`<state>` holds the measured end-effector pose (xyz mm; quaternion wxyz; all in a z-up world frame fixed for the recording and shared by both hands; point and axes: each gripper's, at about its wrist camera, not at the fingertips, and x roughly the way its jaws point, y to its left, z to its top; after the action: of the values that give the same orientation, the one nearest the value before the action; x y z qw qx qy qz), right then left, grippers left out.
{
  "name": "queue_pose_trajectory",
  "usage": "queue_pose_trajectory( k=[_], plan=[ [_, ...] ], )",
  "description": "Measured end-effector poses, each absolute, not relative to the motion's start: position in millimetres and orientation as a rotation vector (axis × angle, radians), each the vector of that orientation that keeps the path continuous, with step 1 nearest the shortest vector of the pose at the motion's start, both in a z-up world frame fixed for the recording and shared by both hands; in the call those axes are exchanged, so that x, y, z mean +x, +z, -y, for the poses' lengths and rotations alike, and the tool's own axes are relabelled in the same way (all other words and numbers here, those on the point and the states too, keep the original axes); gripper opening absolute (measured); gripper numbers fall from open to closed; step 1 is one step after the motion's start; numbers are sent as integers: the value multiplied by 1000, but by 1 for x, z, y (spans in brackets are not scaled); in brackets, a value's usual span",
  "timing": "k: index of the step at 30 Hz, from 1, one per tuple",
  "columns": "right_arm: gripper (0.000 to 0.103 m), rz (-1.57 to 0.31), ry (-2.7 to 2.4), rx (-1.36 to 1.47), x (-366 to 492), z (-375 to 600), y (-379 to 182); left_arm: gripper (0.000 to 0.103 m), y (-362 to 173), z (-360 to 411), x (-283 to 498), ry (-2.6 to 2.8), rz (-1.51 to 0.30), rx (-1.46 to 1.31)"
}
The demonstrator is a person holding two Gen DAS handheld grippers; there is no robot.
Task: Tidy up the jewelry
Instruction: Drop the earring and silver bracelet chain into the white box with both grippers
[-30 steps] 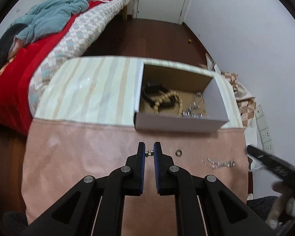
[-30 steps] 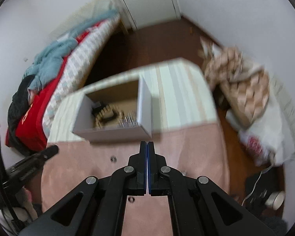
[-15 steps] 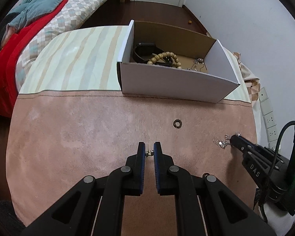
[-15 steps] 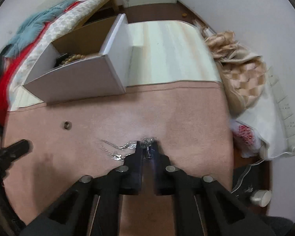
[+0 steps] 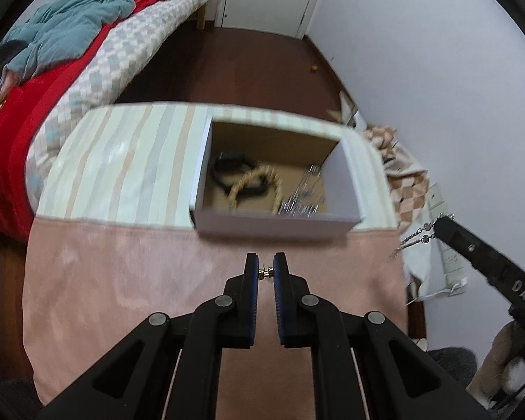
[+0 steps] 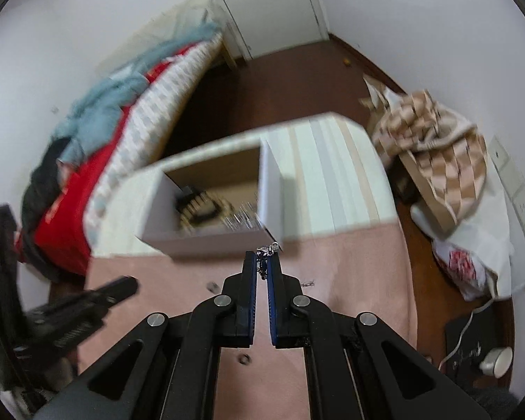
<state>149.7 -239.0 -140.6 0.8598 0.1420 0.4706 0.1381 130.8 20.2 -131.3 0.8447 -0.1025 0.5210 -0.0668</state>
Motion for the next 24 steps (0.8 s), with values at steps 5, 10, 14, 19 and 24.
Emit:
queue_pose_trajectory(
  k=[5,10,14,19,24],
  plan=[
    [6,-946,350,283,182,227,-103,6,-117,-20,169,-160,-1071,-168],
    [6,-972,381,233,226,204,-106,6,-132,-27,212,-153,-1111,-159],
    [6,-1047,408,234,265,188,-131,6,-151,-32,241,-154,-1165,-170],
    [6,-1150,470,220,302,167,-164,7,-172,-38,265,-151,-1250,-240],
    [7,-1229,507,253,325,161,-186,29,-172,-39,275,-124,-1259,-241]
  ],
)
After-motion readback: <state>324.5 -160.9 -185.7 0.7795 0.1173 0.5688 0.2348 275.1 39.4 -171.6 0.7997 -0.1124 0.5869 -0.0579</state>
